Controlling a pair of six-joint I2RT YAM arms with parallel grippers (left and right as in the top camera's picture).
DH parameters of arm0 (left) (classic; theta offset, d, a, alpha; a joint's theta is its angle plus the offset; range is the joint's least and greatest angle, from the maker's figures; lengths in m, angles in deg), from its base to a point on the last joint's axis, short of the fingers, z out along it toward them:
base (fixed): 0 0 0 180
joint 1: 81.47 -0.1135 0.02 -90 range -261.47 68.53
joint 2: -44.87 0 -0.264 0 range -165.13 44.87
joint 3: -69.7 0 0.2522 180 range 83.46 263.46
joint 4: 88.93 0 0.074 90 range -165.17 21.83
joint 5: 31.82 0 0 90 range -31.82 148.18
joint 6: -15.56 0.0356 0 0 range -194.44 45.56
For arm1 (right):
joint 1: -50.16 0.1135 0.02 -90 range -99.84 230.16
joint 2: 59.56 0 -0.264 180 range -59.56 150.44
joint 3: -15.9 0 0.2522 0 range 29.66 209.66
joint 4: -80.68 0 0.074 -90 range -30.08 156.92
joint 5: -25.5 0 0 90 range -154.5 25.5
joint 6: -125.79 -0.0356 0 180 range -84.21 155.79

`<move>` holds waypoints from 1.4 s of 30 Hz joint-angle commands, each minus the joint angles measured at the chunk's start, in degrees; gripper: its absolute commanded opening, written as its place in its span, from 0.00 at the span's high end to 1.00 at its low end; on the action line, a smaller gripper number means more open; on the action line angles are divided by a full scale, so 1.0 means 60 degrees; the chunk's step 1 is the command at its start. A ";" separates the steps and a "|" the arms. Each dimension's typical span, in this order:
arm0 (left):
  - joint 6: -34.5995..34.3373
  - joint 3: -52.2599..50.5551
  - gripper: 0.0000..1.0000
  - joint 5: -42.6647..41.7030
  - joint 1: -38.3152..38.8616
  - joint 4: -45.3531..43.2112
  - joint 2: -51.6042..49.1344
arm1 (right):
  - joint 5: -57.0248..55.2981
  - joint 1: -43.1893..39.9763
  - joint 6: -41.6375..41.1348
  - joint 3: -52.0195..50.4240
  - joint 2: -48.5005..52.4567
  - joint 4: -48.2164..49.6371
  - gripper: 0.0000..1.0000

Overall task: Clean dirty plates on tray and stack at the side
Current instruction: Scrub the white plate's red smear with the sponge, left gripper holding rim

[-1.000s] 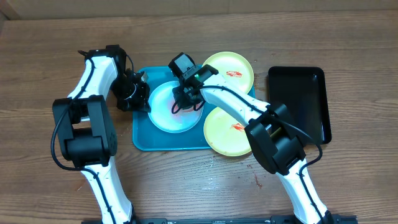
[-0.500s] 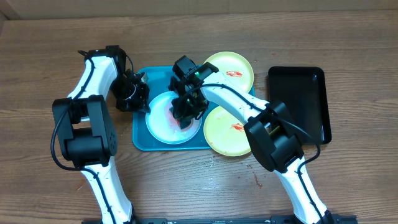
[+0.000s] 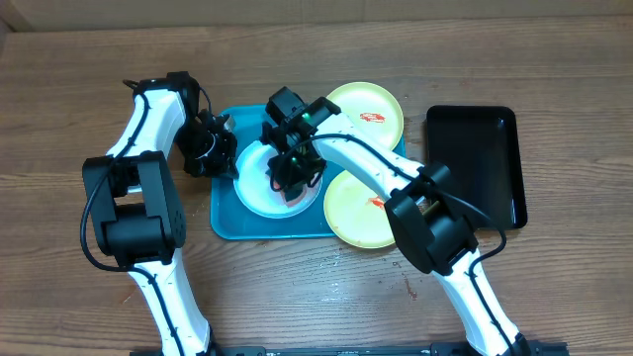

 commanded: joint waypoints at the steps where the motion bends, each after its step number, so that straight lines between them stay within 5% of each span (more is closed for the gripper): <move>1: -0.0076 0.0007 0.96 -0.0678 -0.0080 -0.0007 -0.0076 | -0.0204 0.0525 -0.0022 0.0135 0.0157 0.0142 0.96; 14: -0.0102 0.0007 0.96 -0.0834 -0.0208 0.0007 -0.0076 | -0.0372 0.0452 -0.4175 -0.0248 0.0164 0.1934 0.96; 21: -0.0098 0.0007 0.96 -0.0758 -0.0229 0.0036 -0.0076 | -0.2750 0.0040 -0.5788 -0.0248 0.0164 0.2830 0.96; 29: -0.0098 0.0007 0.96 -0.0750 -0.0240 0.0033 -0.0076 | -0.5603 -0.0022 -0.6043 -0.0240 0.0164 0.2135 0.96; 42: -0.0098 0.0007 0.96 -0.0714 -0.0244 -0.0011 -0.0076 | -0.5198 -0.0018 -0.4889 -0.0240 0.0164 -0.0397 0.96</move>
